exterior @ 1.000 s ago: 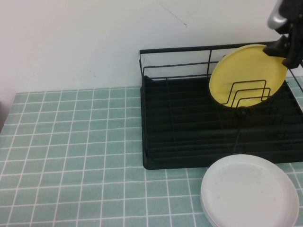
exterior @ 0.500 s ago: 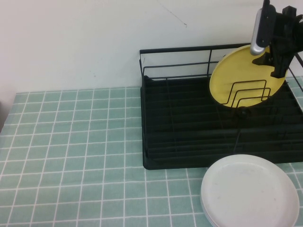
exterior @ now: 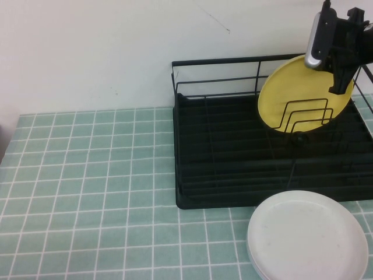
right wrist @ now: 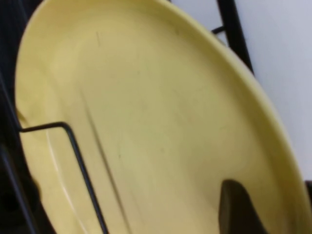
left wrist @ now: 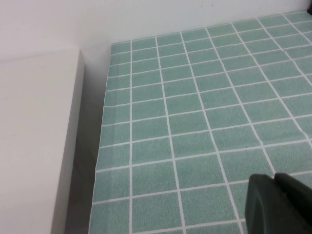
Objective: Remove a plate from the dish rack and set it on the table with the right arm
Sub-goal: Grasp the plate from the shelf, then place the plate from the table
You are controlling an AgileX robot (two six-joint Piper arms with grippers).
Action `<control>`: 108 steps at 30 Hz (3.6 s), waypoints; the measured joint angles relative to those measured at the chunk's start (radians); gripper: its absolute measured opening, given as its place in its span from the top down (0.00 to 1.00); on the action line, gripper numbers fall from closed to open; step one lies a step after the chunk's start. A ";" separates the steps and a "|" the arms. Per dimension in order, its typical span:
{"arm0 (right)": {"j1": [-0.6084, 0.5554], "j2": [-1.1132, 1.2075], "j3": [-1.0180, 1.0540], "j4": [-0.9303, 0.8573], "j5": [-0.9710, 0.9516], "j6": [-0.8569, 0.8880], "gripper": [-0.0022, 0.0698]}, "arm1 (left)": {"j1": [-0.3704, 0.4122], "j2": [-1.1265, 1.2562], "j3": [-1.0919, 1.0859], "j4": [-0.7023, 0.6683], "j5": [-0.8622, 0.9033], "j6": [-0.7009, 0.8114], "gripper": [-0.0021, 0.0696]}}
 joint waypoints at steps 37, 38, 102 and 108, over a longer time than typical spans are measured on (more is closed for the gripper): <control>0.009 -0.868 0.519 -0.293 0.372 1.330 0.85 | 0.000 0.000 0.000 0.000 0.000 0.000 0.98; 0.020 -0.937 0.644 -0.255 0.372 1.368 0.85 | 0.000 0.000 0.000 0.000 0.000 0.000 0.98; 0.028 -1.029 1.122 -0.070 0.235 1.388 0.36 | 0.000 0.000 0.000 0.000 0.000 0.000 0.98; 0.028 -1.179 1.122 -0.086 0.384 1.396 0.51 | 0.000 0.000 0.000 0.000 0.000 0.000 0.98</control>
